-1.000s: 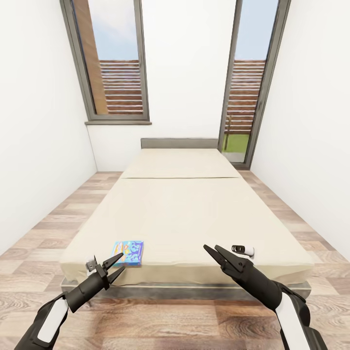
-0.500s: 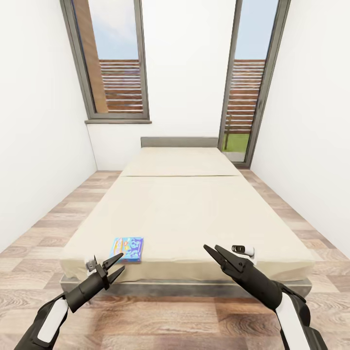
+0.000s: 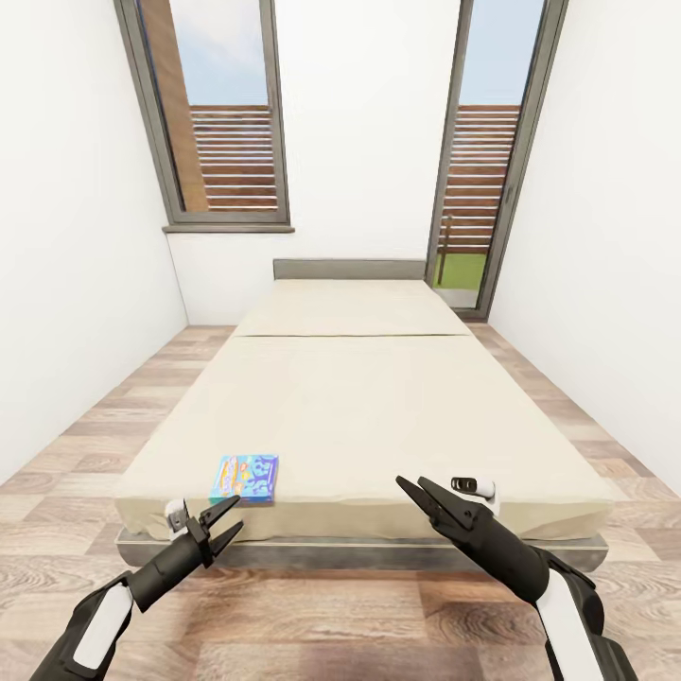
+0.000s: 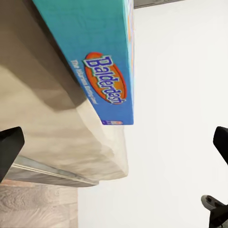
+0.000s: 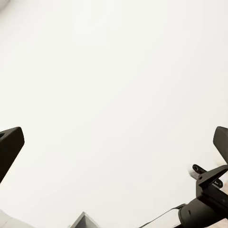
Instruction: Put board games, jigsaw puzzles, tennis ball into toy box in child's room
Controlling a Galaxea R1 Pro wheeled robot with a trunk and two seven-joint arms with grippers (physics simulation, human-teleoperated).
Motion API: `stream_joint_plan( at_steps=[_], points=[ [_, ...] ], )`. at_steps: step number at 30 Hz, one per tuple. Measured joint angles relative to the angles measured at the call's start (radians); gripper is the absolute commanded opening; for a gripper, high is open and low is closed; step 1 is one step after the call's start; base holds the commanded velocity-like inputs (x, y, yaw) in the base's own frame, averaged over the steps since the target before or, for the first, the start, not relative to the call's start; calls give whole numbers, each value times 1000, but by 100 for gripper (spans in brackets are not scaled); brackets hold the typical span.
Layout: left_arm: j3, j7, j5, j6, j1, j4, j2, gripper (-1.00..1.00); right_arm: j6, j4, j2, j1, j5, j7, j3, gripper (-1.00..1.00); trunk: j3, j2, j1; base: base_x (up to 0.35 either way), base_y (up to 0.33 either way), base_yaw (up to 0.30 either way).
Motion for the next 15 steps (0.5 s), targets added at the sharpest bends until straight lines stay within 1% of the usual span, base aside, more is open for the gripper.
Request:
stream_joint_plan(
  at_steps=[5,11,15],
  points=[
    [0,2,0,-2,0,1,0,100,0,0,0,0,0,0,0,100,0,0,0,14,-11,0],
    [0,2,0,-2,0,2,0,100,0,0,0,0,0,0,0,100,0,0,0,109,-96,0],
    [-1,1,0,-3,0,2,0,100,0,0,1,0,0,0,0,100,0,0,0,54,-54,0]
  ],
)
